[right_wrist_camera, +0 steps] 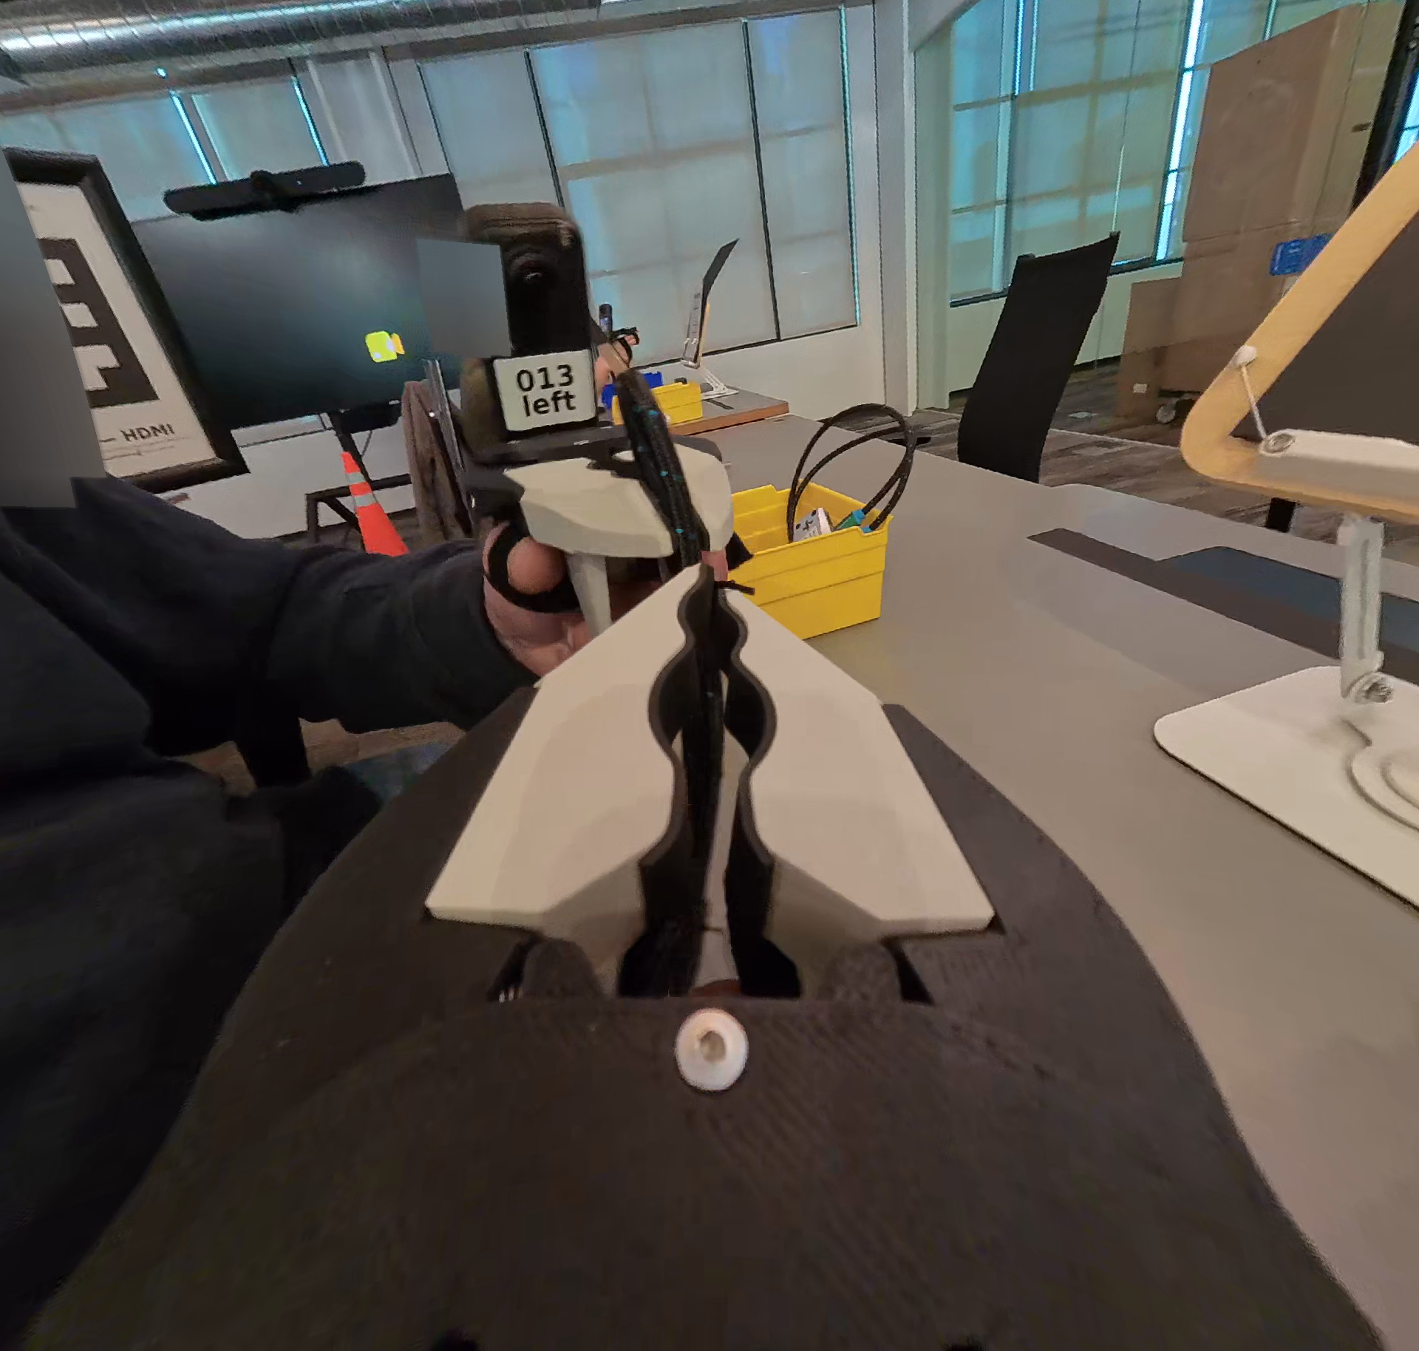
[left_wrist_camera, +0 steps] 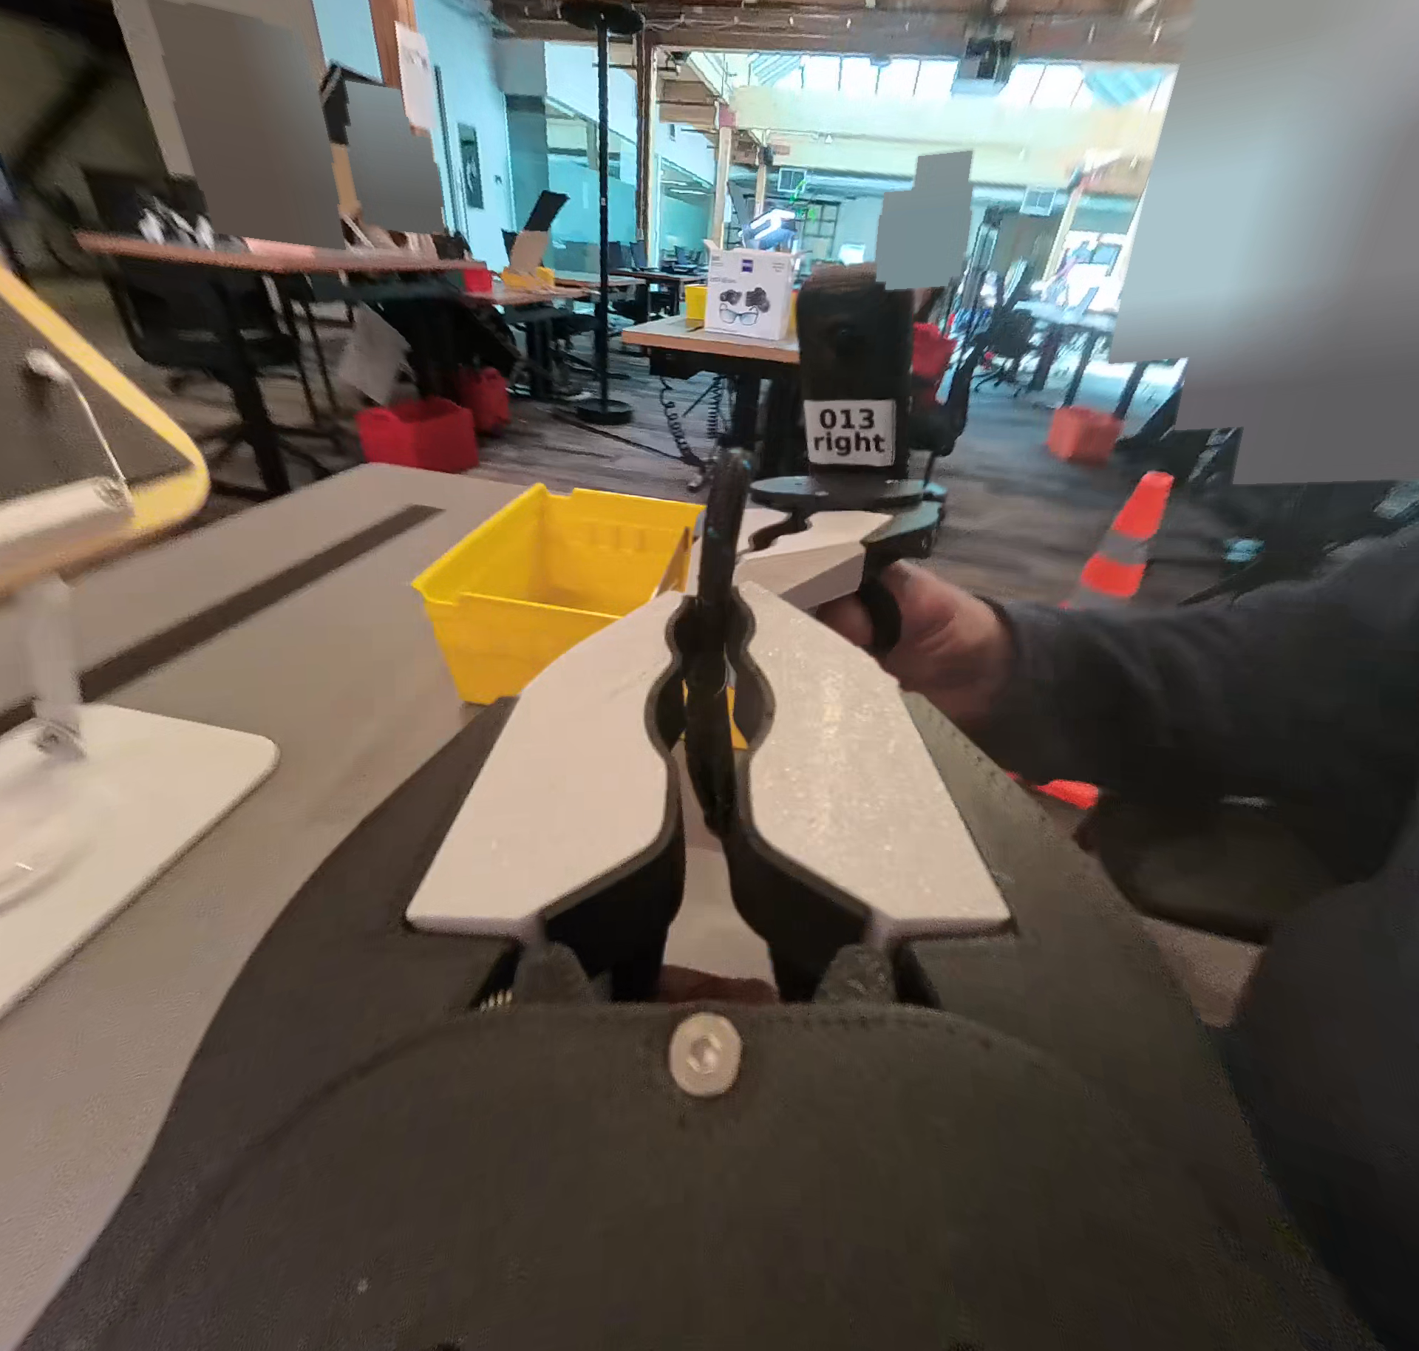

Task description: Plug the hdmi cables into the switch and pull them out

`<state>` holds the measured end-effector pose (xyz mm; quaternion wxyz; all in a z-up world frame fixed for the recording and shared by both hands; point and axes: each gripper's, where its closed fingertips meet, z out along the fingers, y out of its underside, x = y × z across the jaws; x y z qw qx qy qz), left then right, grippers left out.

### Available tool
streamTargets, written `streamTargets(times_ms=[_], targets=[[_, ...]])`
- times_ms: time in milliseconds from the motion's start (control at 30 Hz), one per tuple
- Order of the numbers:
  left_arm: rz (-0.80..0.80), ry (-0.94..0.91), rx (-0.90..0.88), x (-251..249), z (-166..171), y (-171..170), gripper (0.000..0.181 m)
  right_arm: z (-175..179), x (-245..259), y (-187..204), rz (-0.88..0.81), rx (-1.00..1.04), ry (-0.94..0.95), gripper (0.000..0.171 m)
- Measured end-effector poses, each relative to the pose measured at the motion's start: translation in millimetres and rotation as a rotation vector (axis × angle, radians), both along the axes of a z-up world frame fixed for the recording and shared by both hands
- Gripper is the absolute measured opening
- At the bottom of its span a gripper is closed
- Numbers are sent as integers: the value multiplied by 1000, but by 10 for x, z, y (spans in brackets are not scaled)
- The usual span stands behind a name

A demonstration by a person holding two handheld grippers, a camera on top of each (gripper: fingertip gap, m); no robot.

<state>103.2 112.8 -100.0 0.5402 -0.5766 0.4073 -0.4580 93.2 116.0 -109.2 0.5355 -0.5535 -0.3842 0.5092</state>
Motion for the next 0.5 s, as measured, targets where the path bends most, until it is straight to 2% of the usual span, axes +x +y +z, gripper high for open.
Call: streamTargets(times_ms=[67,133,200,333,500], targets=[[-10,-38,-114,-8,9,55,6,7,0,37,-37,43,-34,0],[-3,-62,-128,-32,32,85,8,18,-9,60,-45,33,-34,0],[83,-40,-4,-108,61,146,13,12,1,87,-52,11,-24,0],[194,17,133,-181,123,178,15,-23,-6,71,-38,-9,-22,0],[196,25,268,-187,255,117,15,-33,-46,52,-17,-29,-33,0]])
